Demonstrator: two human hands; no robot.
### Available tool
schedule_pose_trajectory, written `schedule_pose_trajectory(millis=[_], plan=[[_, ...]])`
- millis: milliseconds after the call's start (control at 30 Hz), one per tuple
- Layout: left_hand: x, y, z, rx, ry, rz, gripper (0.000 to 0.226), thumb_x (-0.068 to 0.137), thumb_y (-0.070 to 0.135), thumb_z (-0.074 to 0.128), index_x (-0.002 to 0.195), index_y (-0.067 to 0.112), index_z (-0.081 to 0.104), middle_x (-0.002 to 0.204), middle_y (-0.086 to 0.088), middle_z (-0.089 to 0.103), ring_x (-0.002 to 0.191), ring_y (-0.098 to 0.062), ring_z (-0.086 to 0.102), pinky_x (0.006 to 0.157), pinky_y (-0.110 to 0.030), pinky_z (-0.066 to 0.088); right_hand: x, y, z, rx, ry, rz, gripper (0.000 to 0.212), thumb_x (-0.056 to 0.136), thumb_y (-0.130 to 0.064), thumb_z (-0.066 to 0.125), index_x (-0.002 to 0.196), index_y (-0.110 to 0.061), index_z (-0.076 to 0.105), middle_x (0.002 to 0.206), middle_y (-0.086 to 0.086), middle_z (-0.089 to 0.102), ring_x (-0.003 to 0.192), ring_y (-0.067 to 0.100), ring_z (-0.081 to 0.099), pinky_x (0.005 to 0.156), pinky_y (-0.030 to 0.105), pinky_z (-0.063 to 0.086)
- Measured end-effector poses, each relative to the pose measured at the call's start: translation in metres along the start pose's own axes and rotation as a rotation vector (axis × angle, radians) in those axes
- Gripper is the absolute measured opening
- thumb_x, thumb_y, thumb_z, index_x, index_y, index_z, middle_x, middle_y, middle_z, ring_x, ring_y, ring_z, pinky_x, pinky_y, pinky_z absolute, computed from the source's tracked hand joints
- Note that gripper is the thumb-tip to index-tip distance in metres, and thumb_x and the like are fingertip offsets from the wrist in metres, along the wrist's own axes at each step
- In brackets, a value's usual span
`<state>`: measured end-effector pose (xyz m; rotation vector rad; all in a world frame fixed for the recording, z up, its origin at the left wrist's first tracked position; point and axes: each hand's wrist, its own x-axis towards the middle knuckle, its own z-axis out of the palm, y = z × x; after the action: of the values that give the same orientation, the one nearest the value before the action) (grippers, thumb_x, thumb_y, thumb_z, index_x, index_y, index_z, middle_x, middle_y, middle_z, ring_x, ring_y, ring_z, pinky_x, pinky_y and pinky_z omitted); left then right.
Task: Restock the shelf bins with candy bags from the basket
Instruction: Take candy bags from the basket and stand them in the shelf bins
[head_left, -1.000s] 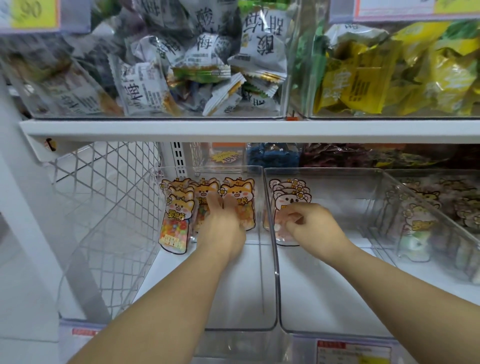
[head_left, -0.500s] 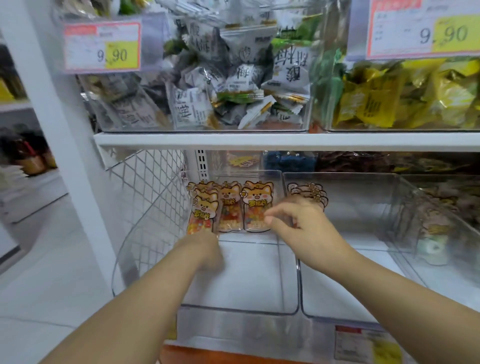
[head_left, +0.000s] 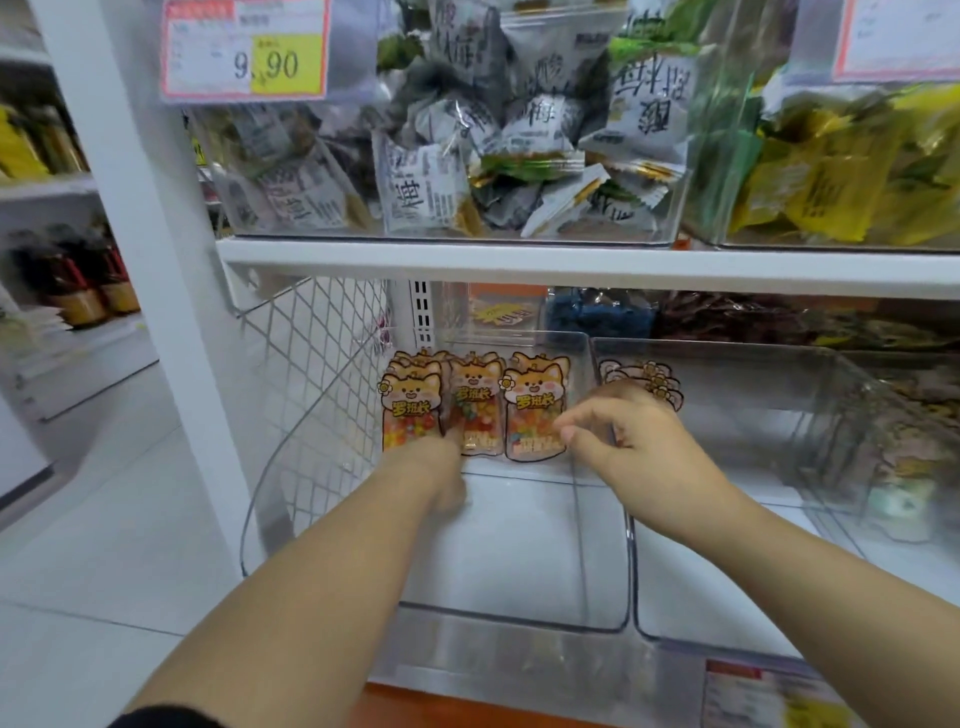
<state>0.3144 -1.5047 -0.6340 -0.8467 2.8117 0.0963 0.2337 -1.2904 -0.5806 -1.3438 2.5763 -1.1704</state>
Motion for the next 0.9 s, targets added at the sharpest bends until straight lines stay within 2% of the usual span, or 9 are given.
schedule_pose_trajectory(millis=[300,500,567,600,667,733,800,900], plan=[[-0.009,0.003,0.001,0.021,0.005,0.037,0.055,0.096,0.032,0.052,0.146,0.018,0.037,0.14,-0.01,0.051,0.125,-0.032,0.053,0.098,-0.045,0.047,-0.001,-0.003,0.0,0.016,0.012,0.005,0.019,0.089,-0.042,0.058,0.073,-0.053,0.06,0.096,-0.019,0.048,0.106,0.026,0.051,0.095,0.049,0.045],[-0.008,0.005,0.0,0.05,-0.015,0.036,0.054,0.096,0.033,0.052,0.146,0.017,0.042,0.139,-0.01,0.052,0.124,-0.031,0.054,0.1,-0.045,0.049,-0.002,-0.005,-0.001,0.021,-0.003,0.028,0.021,0.093,-0.037,0.06,0.075,-0.049,0.062,0.093,-0.021,0.043,0.108,0.027,0.05,0.096,0.047,0.046],[-0.006,0.002,0.003,0.045,-0.049,0.024,0.061,0.097,0.037,0.053,0.151,0.014,0.036,0.144,-0.012,0.049,0.128,-0.033,0.051,0.104,-0.045,0.047,-0.004,-0.006,-0.001,0.02,-0.005,0.027,0.024,0.094,-0.037,0.06,0.073,-0.05,0.061,0.098,-0.02,0.046,0.111,0.027,0.049,0.097,0.046,0.045],[-0.004,0.001,0.004,0.031,-0.069,0.019,0.068,0.098,0.038,0.053,0.156,0.013,0.027,0.15,-0.014,0.042,0.133,-0.034,0.047,0.108,-0.046,0.044,-0.004,-0.007,-0.002,0.018,-0.006,0.028,0.025,0.094,-0.037,0.06,0.072,-0.05,0.06,0.102,-0.018,0.047,0.112,0.026,0.049,0.097,0.046,0.045],[-0.002,0.0,0.006,-0.003,-0.092,0.007,0.083,0.098,0.041,0.053,0.161,0.016,0.004,0.162,-0.015,0.022,0.143,-0.035,0.036,0.114,-0.048,0.037,-0.005,-0.007,-0.002,0.015,-0.006,0.028,0.025,0.094,-0.037,0.059,0.072,-0.05,0.06,0.107,-0.014,0.049,0.112,0.026,0.048,0.098,0.046,0.045],[-0.002,0.0,0.009,-0.018,-0.107,-0.01,0.091,0.097,0.045,0.053,0.16,0.02,-0.009,0.167,-0.012,0.004,0.148,-0.035,0.026,0.116,-0.052,0.033,-0.005,-0.008,-0.002,0.013,-0.012,0.029,0.024,0.095,-0.036,0.059,0.075,-0.049,0.06,0.107,-0.014,0.048,0.113,0.025,0.048,0.099,0.044,0.044],[-0.001,0.001,0.011,0.0,-0.126,-0.03,0.093,0.097,0.047,0.052,0.159,0.021,-0.013,0.167,-0.01,-0.006,0.149,-0.036,0.023,0.116,-0.055,0.032,-0.005,-0.008,-0.003,0.013,-0.015,0.027,0.022,0.096,-0.035,0.058,0.078,-0.048,0.061,0.109,-0.014,0.049,0.114,0.023,0.047,0.1,0.043,0.043],[-0.002,0.004,0.011,0.044,-0.141,-0.034,0.09,0.098,0.046,0.049,0.159,0.02,-0.011,0.166,-0.011,-0.009,0.148,-0.037,0.025,0.116,-0.055,0.033,-0.005,-0.009,-0.002,0.018,-0.01,0.03,0.021,0.096,-0.035,0.058,0.079,-0.047,0.062,0.111,-0.014,0.049,0.116,0.022,0.046,0.102,0.045,0.042]])
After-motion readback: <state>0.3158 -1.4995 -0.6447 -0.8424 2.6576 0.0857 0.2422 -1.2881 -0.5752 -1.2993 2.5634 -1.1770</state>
